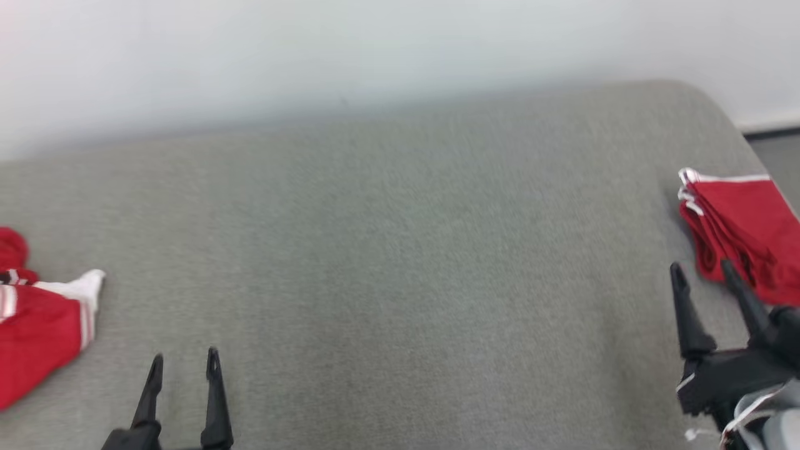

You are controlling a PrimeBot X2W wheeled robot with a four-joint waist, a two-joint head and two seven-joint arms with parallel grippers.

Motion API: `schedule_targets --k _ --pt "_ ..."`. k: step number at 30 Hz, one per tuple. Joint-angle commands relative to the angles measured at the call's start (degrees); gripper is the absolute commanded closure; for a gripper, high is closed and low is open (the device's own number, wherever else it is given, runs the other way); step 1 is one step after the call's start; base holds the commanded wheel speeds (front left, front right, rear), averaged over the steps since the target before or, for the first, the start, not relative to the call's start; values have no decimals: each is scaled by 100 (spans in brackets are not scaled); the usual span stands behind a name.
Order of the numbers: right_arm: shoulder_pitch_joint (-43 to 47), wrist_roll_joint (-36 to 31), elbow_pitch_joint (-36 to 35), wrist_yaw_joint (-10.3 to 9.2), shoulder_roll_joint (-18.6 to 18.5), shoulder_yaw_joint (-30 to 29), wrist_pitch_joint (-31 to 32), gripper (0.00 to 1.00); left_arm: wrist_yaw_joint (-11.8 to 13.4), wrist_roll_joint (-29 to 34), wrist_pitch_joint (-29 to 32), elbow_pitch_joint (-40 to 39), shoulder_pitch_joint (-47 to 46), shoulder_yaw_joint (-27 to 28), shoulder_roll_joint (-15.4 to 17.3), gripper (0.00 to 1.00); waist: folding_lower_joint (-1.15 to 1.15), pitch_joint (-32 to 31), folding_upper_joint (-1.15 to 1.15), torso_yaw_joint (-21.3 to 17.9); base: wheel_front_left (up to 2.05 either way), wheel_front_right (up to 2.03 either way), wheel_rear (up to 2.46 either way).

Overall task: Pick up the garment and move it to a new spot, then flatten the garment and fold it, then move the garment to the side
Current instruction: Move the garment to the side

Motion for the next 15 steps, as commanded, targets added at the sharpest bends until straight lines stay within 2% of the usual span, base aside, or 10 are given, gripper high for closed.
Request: schedule_targets --k 1,8,15 --pt "181 10 -71 -13 72 32 -69 0 -2 -26 -15 74 165 56 -36 0 2 -675 1 511 0 0 0" --pt "610 -118 -222 -13 366 166 -355 0 -145 26 -16 294 400 264 -95 0 2 -871 1 704 0 0 0" --pt "962 -195 -35 -13 744 10 -568 0 -246 92 -16 408 526 404 -151 0 2 -1004 1 861 0 0 0"
